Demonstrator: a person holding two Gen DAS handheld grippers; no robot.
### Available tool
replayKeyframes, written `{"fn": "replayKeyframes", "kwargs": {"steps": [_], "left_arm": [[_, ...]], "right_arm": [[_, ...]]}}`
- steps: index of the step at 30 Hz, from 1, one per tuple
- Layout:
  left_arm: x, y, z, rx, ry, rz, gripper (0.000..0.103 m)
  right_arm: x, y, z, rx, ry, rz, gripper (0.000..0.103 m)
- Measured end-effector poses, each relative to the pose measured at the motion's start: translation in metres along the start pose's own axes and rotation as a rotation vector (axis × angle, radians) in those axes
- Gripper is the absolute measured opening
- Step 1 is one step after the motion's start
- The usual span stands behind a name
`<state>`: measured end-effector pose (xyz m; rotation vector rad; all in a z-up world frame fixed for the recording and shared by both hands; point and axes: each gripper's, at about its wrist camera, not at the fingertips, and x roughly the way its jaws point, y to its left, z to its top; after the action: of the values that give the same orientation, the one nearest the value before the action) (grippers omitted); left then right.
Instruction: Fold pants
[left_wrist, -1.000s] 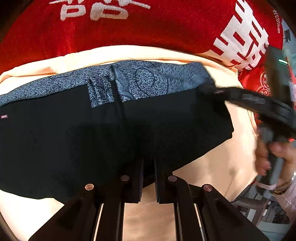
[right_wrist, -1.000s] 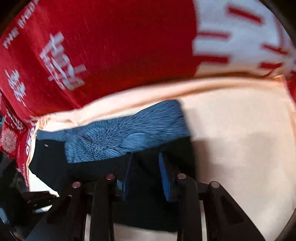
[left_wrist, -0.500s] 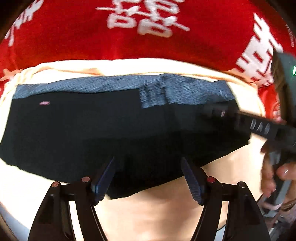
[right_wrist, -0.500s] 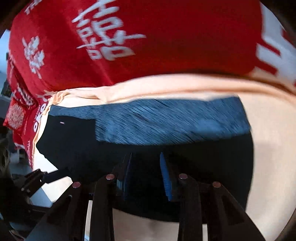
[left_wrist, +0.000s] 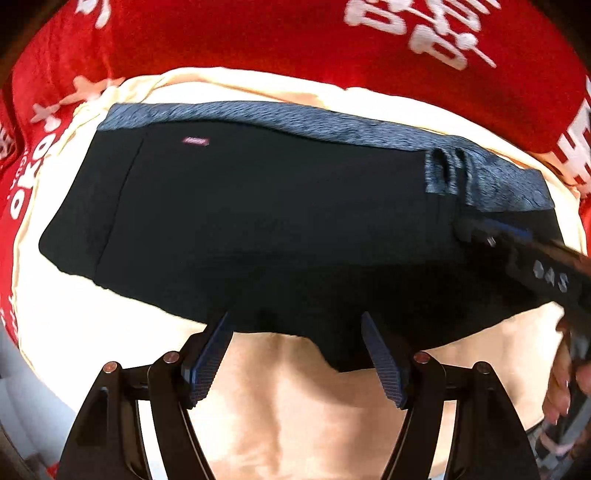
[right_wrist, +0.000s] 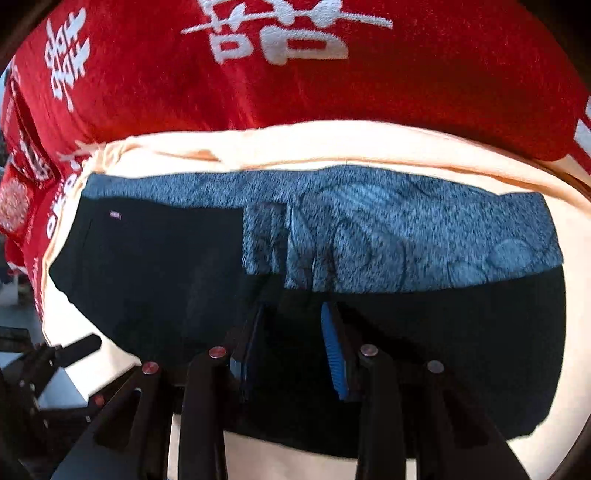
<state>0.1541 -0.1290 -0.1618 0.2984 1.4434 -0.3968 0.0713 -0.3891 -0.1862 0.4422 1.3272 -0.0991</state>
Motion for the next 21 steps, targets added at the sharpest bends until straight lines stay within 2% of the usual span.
{"fn": "replayKeyframes", "kwargs": {"steps": [10,20,21], "left_arm": [[-0.001,0.023,0.0,-0.043,-0.005,0.011,0.072],[0.004,0.046,-0.002,-0.106,0.003,-0.032,0.072],[0.004,0.049,-0.002,-0.11,0.001,-0.035,0.075]], "right_arm": [[-0.012,0.022,-0.019,-0.082,0.028,-0.101,0.043],[-0.021,0.044,-0.024,-0.085,0.057,-0.089,0.047],[-0.022,0.046,-0.025,-0.089,0.055,-0.089,0.047]]}}
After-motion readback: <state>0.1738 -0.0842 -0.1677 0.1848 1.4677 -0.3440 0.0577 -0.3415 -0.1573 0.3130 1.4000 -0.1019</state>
